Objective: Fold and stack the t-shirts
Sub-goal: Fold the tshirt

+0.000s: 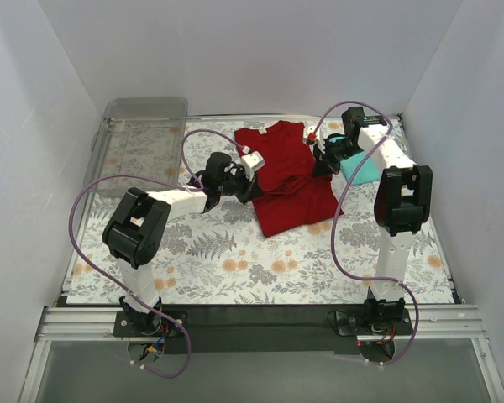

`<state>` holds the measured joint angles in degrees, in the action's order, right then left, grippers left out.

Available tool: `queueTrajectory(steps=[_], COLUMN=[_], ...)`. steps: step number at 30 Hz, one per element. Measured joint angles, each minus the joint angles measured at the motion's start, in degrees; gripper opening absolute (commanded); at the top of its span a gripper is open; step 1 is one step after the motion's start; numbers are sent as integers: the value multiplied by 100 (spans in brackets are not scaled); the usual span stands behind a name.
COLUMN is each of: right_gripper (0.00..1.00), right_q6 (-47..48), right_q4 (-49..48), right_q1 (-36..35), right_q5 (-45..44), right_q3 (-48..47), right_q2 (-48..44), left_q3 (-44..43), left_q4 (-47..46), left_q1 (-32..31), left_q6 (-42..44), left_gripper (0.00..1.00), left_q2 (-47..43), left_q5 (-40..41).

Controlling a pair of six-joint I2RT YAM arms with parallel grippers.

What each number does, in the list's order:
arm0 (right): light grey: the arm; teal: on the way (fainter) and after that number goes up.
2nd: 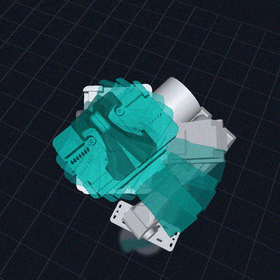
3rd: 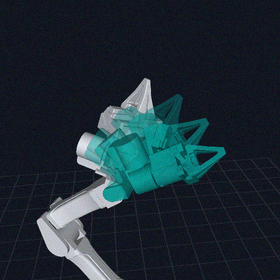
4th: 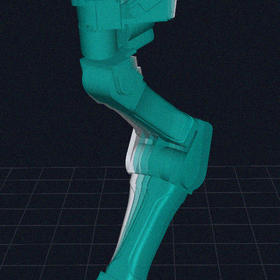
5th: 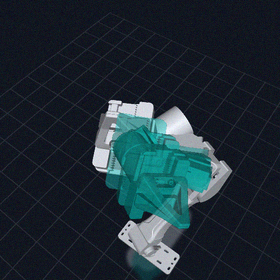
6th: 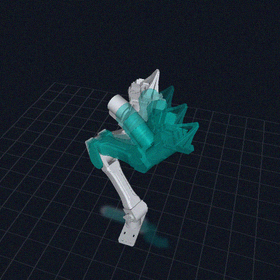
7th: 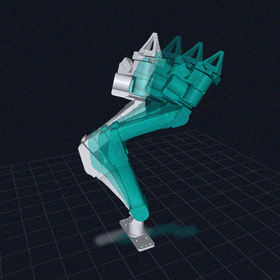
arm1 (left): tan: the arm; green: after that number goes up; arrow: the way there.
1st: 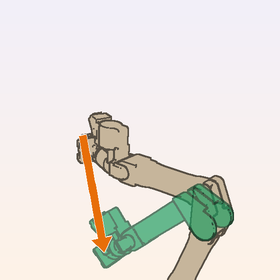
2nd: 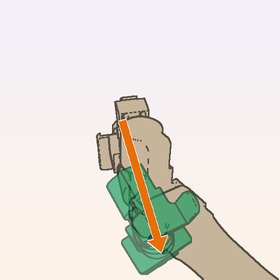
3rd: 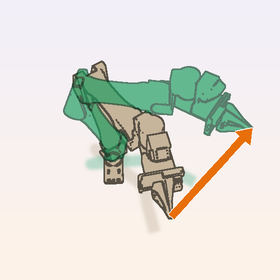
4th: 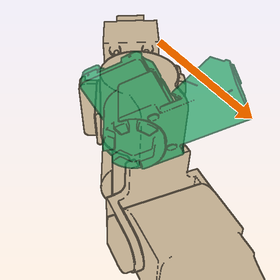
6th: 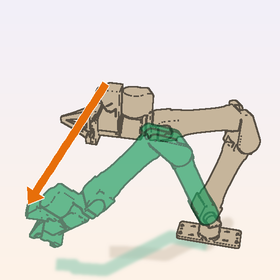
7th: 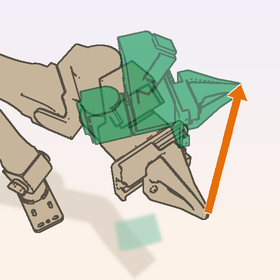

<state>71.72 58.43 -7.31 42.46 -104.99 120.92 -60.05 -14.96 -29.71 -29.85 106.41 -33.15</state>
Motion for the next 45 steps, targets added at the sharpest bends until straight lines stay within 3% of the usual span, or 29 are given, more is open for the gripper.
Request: queueTrajectory(steps=[45], right_gripper=[3], right_q6=[-1878], right_q4=[-1069], right_q1=[-173], right_q5=[-656], right_q3=[-1106], right_q2=[1047], left_q3=[-1648], left_q4=[203], left_q1=[417], left_q6=[-175], left_gripper=[0], left_q2=[1440], left_q5=[57])
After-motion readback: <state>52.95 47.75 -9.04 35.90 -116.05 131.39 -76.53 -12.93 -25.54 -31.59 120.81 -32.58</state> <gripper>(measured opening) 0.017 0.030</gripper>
